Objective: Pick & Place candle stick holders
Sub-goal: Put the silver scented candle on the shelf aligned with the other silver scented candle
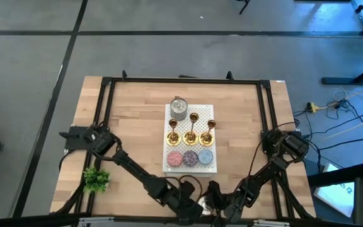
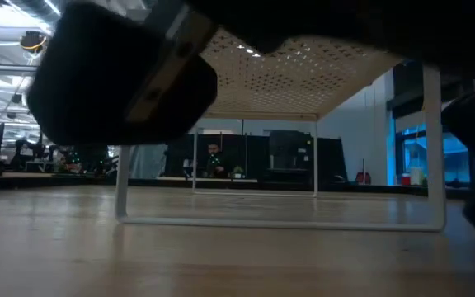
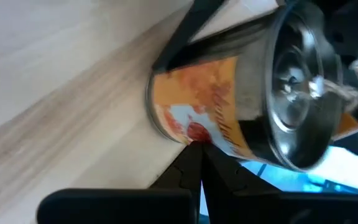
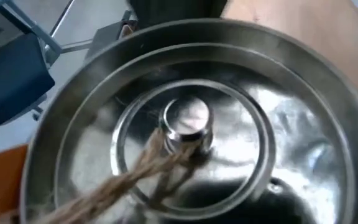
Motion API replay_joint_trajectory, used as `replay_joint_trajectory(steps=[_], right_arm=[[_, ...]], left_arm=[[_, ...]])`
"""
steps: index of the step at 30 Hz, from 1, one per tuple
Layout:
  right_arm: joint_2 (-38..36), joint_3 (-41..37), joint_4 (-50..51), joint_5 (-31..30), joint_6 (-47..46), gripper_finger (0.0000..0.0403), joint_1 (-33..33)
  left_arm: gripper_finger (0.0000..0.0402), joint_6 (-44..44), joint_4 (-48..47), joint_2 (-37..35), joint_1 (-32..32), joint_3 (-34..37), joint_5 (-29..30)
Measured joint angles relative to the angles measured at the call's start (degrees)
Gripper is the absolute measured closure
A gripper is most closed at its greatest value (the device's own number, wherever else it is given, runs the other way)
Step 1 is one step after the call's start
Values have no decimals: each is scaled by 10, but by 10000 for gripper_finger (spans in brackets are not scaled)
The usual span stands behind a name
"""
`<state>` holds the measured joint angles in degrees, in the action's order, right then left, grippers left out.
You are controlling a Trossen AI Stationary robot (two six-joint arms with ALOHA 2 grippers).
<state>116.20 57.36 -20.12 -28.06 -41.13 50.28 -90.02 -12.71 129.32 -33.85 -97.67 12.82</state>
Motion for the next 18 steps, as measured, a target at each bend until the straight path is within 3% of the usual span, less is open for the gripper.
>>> replay_joint_trajectory(steps=[8, 13, 18], right_arm=[[-1, 1, 4, 2, -1, 8, -1], [-3, 2, 9, 0, -22, 44, -1], [-3, 2, 8, 0, -40, 45, -1]], left_arm=[[400, 8, 5, 1, 6, 0, -9], [400, 13, 2, 1, 6, 0, -9], [400, 10, 3, 0, 2, 0, -3]])
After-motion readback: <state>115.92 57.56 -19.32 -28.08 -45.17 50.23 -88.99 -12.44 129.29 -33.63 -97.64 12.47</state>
